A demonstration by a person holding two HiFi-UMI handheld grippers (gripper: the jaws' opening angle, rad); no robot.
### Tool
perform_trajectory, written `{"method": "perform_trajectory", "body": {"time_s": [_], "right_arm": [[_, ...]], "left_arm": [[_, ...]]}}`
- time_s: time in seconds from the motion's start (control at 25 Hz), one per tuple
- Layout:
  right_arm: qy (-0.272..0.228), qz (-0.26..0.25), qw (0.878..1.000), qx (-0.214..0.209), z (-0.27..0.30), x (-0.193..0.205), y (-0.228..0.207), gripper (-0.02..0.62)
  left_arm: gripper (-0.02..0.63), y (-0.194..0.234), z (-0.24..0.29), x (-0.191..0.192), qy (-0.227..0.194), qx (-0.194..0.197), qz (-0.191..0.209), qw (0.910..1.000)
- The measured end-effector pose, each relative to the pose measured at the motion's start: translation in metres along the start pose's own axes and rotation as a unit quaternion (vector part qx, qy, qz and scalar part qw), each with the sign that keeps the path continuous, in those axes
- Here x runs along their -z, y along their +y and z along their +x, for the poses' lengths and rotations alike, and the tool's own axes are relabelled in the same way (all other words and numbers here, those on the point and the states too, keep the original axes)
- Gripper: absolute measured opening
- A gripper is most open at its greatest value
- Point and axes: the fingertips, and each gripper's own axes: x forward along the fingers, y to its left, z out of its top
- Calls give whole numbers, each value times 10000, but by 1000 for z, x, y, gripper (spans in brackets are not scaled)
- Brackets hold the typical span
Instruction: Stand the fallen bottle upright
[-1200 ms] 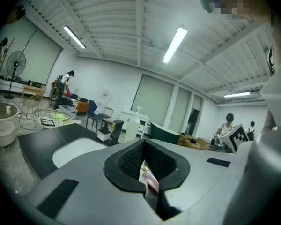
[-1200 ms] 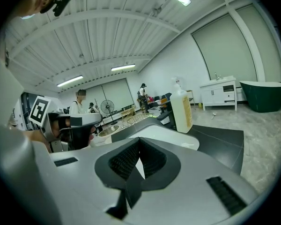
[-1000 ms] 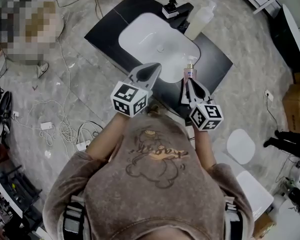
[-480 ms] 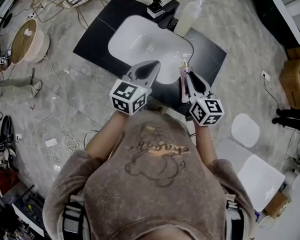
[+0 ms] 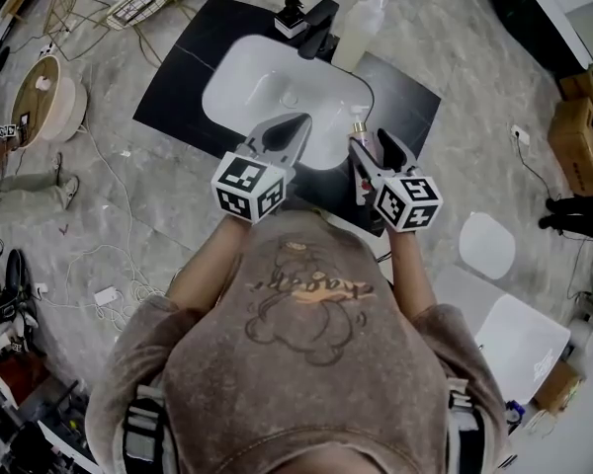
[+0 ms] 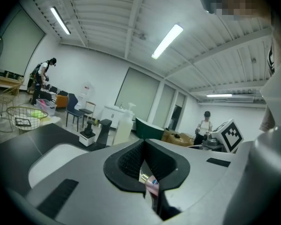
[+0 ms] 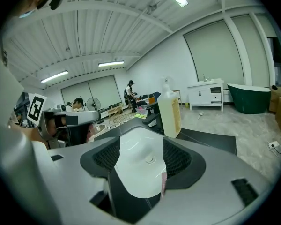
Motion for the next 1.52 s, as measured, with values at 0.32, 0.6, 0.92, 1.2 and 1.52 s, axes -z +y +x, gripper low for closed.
{"method": "perform_trajectory", "body": {"time_s": [0.32,0.6,0.92,1.2,1.52], "right_arm": [[586,-144,9981,-72,42,14,-24,270],[1104,-163,9937,53,77,37,-56,270],[1724,-186,9848,131,111,72,-79,270],[2300,-250,9723,342,129,103,-99,271],[2825,-330,9575,484,140,125,-111,259]], "left_arm": [[18,9,6,-2,37,-27,-1,10000],[18,19,13,-4,47,-83,-15,10000],[18,32,20,-3,131,-200,0,9997],[18,46,21,-2,201,-334,-23,9992],[18,60,18,3,274,-485,-87,9984]]}}
